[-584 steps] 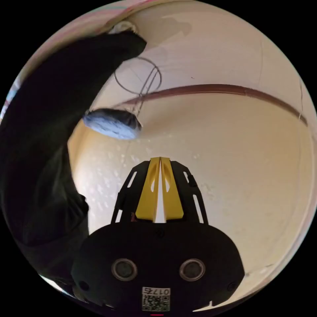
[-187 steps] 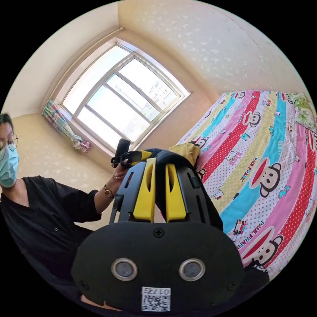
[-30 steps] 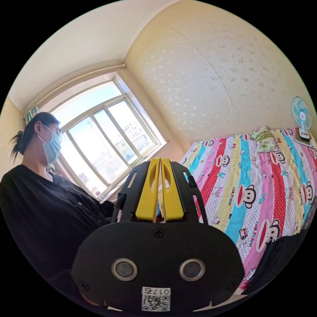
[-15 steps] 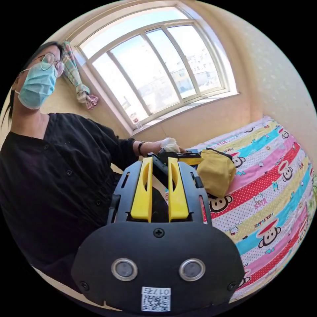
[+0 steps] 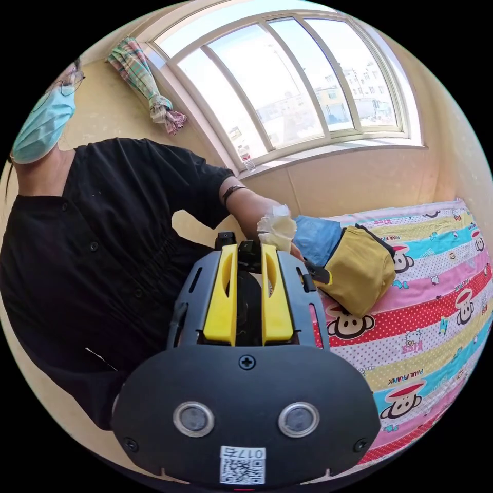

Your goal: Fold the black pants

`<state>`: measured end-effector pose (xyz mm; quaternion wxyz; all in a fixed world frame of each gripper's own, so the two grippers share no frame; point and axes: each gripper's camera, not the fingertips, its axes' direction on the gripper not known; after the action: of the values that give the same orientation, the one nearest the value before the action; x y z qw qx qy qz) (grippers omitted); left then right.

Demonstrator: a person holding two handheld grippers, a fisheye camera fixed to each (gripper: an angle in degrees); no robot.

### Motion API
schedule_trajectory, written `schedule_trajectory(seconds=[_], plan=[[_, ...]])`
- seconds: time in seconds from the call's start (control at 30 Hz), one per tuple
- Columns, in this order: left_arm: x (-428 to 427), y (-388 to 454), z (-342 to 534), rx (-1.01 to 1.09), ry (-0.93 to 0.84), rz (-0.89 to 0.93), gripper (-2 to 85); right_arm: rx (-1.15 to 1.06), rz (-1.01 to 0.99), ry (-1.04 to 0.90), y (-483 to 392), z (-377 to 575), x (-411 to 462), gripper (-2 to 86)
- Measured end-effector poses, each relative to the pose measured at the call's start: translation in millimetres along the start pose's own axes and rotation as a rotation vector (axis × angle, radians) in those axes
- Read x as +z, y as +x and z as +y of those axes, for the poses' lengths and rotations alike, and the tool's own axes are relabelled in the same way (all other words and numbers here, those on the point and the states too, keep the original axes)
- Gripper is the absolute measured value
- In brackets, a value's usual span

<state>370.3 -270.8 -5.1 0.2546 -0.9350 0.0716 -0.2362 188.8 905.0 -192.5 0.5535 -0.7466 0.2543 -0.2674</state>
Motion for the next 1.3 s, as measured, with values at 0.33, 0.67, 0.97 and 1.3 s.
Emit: schedule_trajectory(seconds=[0.33, 0.67, 0.97, 1.3], plan=[[-11, -33, -36, 0.112, 0.044, -0.223, -0.5, 0.014, -0.043, 0.017, 50, 18, -17, 4.2], [-8, -94, -61, 0.166, -0.008, 0.112, -0.5, 0.119, -0.009, 0.255, 122, 53, -54, 0.8], [86, -113, -66, -0.009, -0.105, 1.545, -0.6, 0.316, -0.142, 0.495, 201, 106, -78, 0.4], [173, -140, 78, -1.394, 0.547, 1.896, -0.9, 0.763, -0.147, 0.331, 313, 115, -32, 0.5]])
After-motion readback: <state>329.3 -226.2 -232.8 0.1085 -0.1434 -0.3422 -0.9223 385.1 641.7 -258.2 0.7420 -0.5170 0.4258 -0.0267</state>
